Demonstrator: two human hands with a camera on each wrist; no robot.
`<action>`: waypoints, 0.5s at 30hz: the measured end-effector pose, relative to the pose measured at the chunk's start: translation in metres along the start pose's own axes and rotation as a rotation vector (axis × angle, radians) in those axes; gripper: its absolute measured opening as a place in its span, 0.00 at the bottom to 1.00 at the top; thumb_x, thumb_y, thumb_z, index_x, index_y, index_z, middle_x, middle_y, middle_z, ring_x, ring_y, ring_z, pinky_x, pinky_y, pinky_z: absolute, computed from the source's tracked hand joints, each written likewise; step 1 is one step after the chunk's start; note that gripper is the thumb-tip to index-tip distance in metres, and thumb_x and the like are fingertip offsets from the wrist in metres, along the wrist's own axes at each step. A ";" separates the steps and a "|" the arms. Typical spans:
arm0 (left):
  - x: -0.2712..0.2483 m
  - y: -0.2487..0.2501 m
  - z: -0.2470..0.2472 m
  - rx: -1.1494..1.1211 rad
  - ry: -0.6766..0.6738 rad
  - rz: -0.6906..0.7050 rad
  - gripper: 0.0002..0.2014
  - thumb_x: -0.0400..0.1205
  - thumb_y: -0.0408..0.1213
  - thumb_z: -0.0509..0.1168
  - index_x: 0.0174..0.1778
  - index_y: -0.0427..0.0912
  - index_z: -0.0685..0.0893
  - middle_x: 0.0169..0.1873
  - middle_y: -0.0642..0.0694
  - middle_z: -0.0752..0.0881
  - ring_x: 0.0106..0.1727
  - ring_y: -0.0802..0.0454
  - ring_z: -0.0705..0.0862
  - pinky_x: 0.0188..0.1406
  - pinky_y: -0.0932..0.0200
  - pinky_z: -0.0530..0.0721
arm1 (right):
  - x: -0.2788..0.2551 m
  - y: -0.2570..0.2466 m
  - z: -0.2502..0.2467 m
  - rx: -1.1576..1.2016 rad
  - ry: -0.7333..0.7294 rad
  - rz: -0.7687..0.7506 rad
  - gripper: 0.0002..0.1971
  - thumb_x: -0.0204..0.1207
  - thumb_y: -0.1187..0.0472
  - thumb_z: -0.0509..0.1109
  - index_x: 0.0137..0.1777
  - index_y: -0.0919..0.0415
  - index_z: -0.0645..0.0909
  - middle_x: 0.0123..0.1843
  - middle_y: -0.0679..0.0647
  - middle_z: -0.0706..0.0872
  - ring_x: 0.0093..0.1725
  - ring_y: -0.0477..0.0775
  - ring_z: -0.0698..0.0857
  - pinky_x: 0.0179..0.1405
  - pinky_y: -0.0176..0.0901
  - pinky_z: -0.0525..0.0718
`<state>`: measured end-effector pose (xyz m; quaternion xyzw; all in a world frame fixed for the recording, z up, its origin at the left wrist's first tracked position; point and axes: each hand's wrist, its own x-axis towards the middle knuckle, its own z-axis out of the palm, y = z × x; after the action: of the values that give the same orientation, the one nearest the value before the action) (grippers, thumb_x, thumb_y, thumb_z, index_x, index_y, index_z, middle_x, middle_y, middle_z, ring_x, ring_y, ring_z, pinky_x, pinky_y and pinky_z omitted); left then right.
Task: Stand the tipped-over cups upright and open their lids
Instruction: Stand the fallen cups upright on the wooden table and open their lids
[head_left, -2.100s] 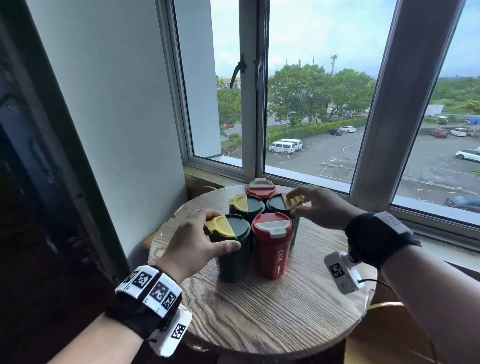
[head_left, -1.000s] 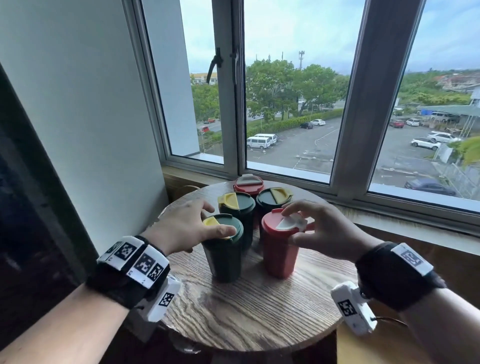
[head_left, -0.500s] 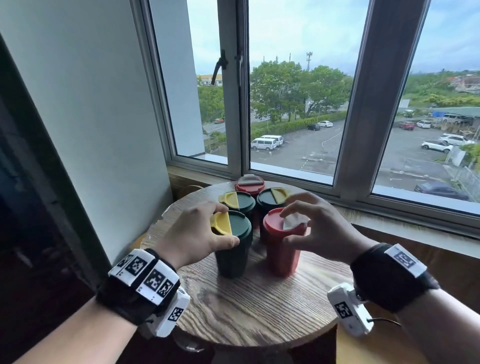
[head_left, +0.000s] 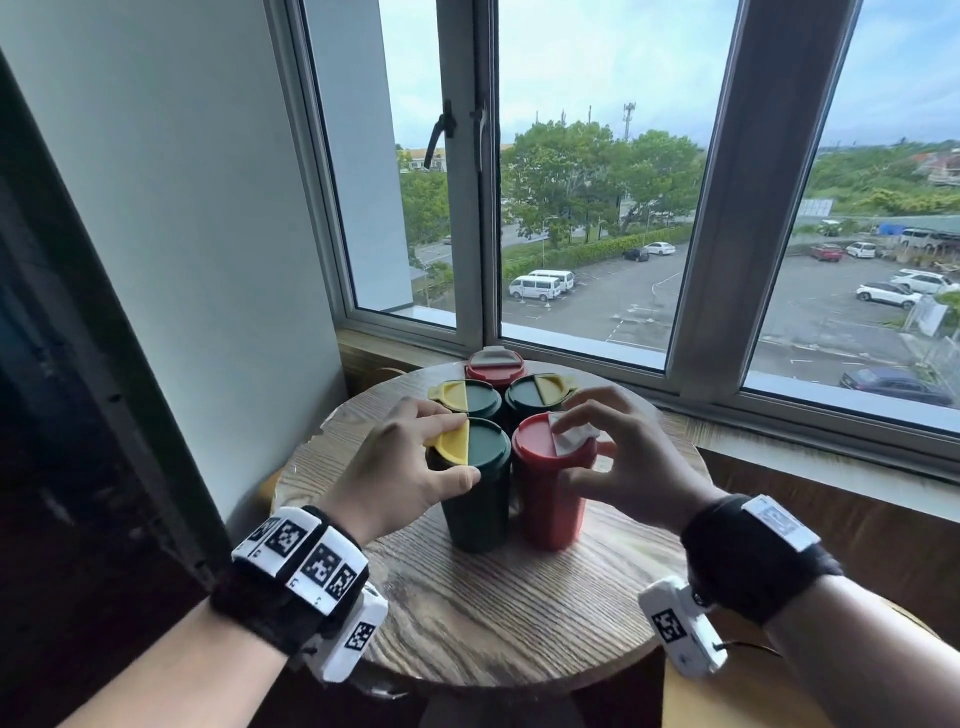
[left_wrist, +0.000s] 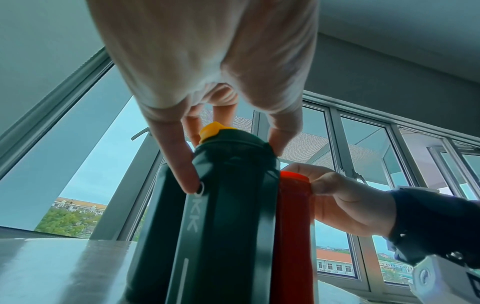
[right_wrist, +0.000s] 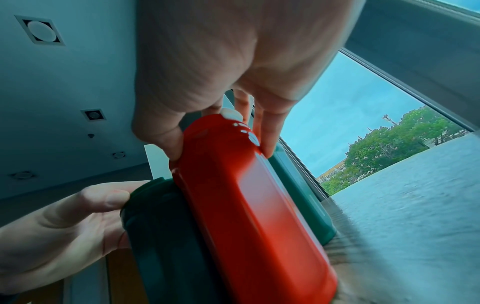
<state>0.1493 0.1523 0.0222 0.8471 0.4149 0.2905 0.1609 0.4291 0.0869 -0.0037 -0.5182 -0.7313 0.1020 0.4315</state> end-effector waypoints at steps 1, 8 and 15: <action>0.000 -0.001 0.000 0.008 -0.005 0.007 0.33 0.73 0.54 0.78 0.74 0.49 0.83 0.66 0.57 0.78 0.64 0.61 0.77 0.58 0.73 0.70 | 0.000 0.000 -0.001 -0.008 -0.006 0.001 0.21 0.63 0.66 0.84 0.57 0.53 0.88 0.65 0.49 0.78 0.69 0.45 0.79 0.57 0.45 0.92; -0.001 -0.003 0.000 0.039 -0.031 0.041 0.38 0.71 0.65 0.72 0.76 0.51 0.81 0.67 0.56 0.77 0.66 0.60 0.76 0.63 0.64 0.71 | -0.003 0.000 -0.004 -0.046 -0.027 -0.028 0.21 0.64 0.60 0.83 0.59 0.50 0.87 0.66 0.43 0.78 0.69 0.44 0.80 0.62 0.52 0.90; 0.001 0.004 -0.005 0.077 -0.047 -0.014 0.39 0.70 0.73 0.62 0.75 0.57 0.80 0.71 0.54 0.78 0.71 0.56 0.75 0.67 0.56 0.75 | -0.001 0.000 -0.013 -0.043 -0.082 0.000 0.29 0.69 0.54 0.85 0.70 0.50 0.84 0.71 0.45 0.78 0.70 0.45 0.80 0.65 0.50 0.89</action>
<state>0.1486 0.1507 0.0281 0.8564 0.4278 0.2531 0.1401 0.4388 0.0818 0.0039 -0.5229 -0.7504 0.1077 0.3899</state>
